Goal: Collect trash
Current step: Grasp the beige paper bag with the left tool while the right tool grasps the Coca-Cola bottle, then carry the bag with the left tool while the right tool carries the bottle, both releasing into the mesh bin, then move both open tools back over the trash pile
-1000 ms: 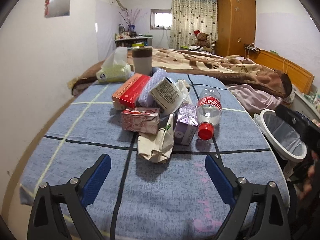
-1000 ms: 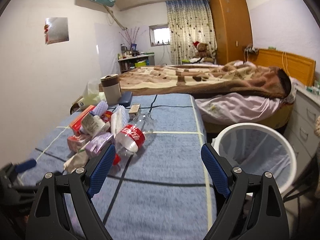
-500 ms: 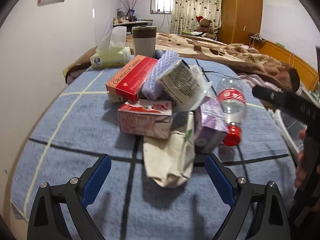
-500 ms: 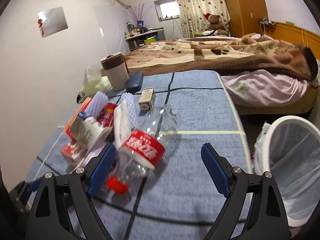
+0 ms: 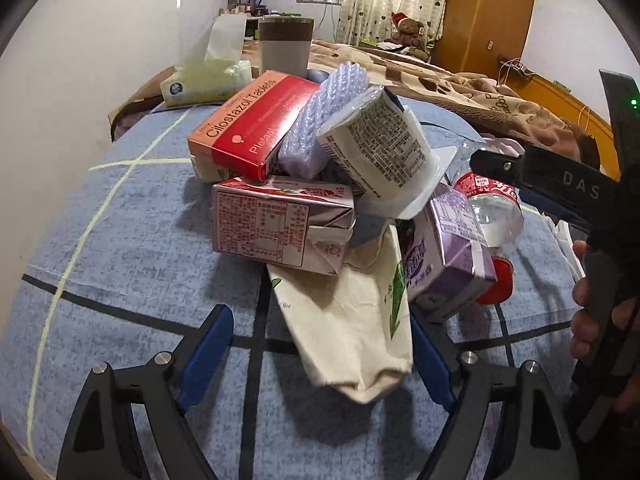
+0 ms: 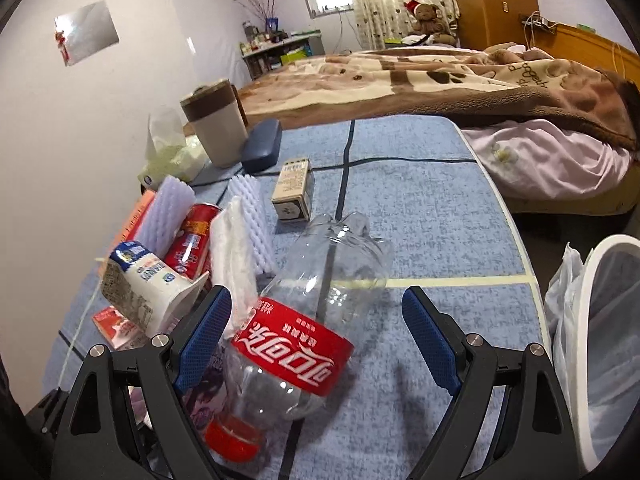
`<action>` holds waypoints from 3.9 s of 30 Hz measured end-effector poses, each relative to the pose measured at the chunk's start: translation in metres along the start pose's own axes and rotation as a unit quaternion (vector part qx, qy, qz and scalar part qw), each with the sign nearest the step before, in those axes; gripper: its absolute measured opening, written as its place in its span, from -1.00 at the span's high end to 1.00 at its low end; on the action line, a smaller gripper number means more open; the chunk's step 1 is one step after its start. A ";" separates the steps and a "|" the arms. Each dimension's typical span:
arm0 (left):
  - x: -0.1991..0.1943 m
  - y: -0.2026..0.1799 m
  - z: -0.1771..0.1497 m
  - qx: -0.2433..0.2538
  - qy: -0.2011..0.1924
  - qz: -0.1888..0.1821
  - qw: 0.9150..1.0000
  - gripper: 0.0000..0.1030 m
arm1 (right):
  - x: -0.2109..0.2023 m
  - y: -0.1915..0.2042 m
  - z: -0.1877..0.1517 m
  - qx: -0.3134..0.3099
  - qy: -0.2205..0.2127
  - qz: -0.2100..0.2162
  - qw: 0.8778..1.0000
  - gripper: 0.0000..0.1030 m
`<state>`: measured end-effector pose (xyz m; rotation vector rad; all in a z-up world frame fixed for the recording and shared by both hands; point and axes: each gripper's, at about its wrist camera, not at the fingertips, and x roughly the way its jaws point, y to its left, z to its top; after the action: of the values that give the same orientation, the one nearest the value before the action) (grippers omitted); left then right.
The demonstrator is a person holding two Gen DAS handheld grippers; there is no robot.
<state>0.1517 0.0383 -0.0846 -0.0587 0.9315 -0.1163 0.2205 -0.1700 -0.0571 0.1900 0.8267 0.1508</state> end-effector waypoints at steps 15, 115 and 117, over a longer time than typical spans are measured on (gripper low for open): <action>-0.003 -0.006 -0.002 -0.007 0.001 -0.003 1.000 0.09 | 0.004 0.000 -0.002 -0.001 0.010 0.013 1.000 -0.34; -0.056 -0.290 0.031 0.197 -0.106 -0.198 0.954 -0.23 | -0.161 -0.195 -0.044 0.107 -0.146 -0.165 0.970 -0.46; -0.060 -0.280 0.032 0.190 -0.111 -0.195 0.956 -0.23 | -0.161 -0.187 -0.042 0.102 -0.151 -0.162 0.970 -0.46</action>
<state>0.1211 -0.2316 0.0105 0.1012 0.6511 -0.6418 0.0931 -0.3807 -0.0119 0.2613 0.5580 -0.2674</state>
